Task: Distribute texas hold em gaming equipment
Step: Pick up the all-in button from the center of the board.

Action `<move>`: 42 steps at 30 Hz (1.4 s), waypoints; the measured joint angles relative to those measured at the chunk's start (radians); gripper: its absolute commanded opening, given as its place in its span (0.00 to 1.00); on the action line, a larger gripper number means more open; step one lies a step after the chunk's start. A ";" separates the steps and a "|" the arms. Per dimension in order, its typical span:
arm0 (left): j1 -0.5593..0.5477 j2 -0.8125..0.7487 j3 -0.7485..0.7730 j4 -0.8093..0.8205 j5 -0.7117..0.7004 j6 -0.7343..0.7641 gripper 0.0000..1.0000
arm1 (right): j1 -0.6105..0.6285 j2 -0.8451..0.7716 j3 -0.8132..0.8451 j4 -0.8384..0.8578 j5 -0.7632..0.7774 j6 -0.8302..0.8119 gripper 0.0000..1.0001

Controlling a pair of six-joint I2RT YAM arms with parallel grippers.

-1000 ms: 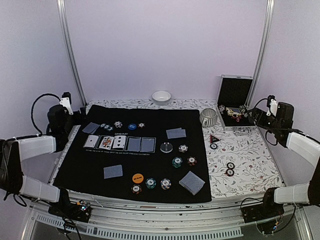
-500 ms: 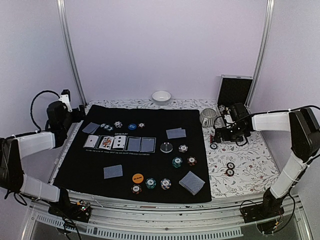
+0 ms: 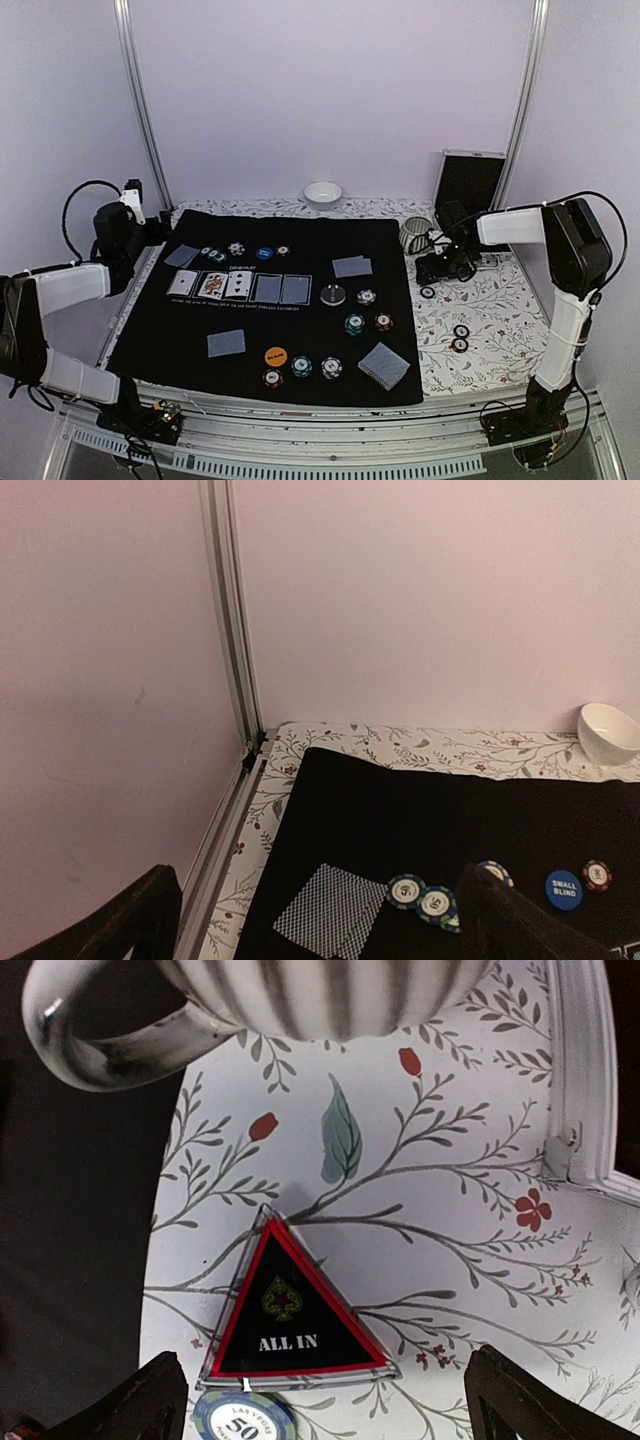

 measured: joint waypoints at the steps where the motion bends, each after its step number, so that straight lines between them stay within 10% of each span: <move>1: 0.000 0.000 0.000 -0.001 0.000 0.000 0.98 | 0.004 0.013 0.010 -0.006 0.000 -0.006 0.99; 26: 0.000 0.000 0.014 -0.018 0.007 0.004 0.98 | 0.022 0.065 0.067 -0.067 0.025 -0.069 0.51; 42: 0.000 0.000 0.016 -0.027 0.018 0.008 0.98 | 0.109 -0.021 0.164 -0.158 0.095 -0.060 0.44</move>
